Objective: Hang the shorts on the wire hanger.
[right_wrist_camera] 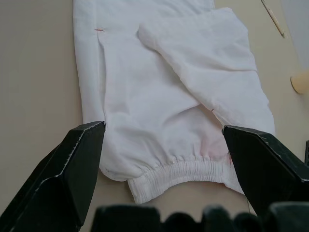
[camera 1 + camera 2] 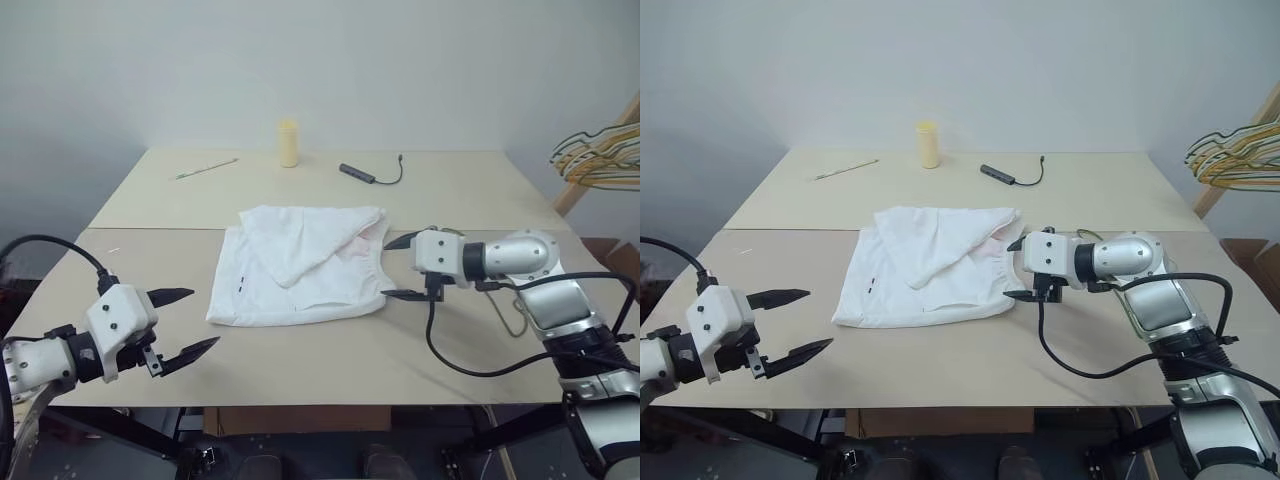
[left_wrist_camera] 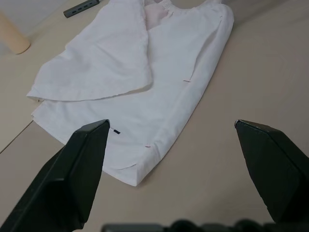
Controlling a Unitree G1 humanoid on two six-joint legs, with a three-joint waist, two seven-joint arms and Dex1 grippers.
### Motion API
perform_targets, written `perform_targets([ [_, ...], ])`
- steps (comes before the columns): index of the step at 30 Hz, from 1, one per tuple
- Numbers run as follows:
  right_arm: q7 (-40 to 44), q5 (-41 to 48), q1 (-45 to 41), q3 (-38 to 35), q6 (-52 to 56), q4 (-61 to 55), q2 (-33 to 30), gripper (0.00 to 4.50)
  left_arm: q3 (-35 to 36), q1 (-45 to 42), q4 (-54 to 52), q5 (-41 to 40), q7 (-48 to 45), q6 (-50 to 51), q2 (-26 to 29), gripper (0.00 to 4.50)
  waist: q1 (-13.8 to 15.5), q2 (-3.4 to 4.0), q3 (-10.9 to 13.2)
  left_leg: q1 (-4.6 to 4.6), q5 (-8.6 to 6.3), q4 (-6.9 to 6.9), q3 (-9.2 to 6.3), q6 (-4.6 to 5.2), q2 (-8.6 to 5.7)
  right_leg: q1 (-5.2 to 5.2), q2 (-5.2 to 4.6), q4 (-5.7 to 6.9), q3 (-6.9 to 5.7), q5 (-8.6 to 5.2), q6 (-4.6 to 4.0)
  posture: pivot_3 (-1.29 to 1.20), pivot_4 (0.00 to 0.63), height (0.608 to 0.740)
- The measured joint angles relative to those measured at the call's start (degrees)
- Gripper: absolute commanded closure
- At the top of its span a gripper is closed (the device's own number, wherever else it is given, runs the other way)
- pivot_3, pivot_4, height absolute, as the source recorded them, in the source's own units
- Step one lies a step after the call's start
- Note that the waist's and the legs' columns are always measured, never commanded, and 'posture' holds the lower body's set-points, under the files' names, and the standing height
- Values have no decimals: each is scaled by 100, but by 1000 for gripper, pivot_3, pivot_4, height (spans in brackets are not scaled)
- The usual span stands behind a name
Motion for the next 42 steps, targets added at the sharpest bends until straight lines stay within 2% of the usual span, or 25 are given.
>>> perform_targets([
  [8, -43, -7, 0, 0, -19, 1, 68, 10, 7, -65, -20, -53, 123, 224, 43, 0, 9, 0, 0, 0, 0, 0, 0, 0, 0, 0, 1, 0, 0, 0, 0, 90, 0, 740],
  [17, -136, -226, -8, 27, -195, 143, 142, 10, -31, 199, -20, 376, 131, 105, 73, 0, 13, 0, 0, 0, 0, 0, 1, 0, 1, 0, 1, 1, -1, -1, -3, 64, 0, 740],
  [23, -194, -487, -128, 276, -468, 320, 261, 10, -258, 210, 34, 761, 200, 285, 318, 0, -8, 1, 1, 0, 0, -1, 2, -1, 2, -2, 2, 0, 0, -1, -3, 49, 0, 740],
  [31, -330, -1430, -454, 944, -1360, 1151, 377, 10, -580, 187, 122, 1119, 203, 329, 442, 0, -89, 1, 1, 1, 0, -1, 4, -1, 5, -3, 3, 2, -1, -2, -6, 45, 0, 740],
  [38, -1047, -2655, -824, 1594, -2352, 2481, 468, 10, -770, 11, 123, 1163, 226, 331, 444, 0, -152, 1, 1, 1, 0, -1, 4, -2, 5, -4, 4, 5, 1, 0, -10, 47, 0, 740],
  [42, -1487, -2994, -1145, 1640, -2707, 3151, 642, 10, -885, -118, 137, 1166, 240, 326, 444, 0, -195, 1, 1, 4, 0, -1, 5, -2, 6, -2, 5, 5, 3, 1, -11, 47, 0, 740],
])
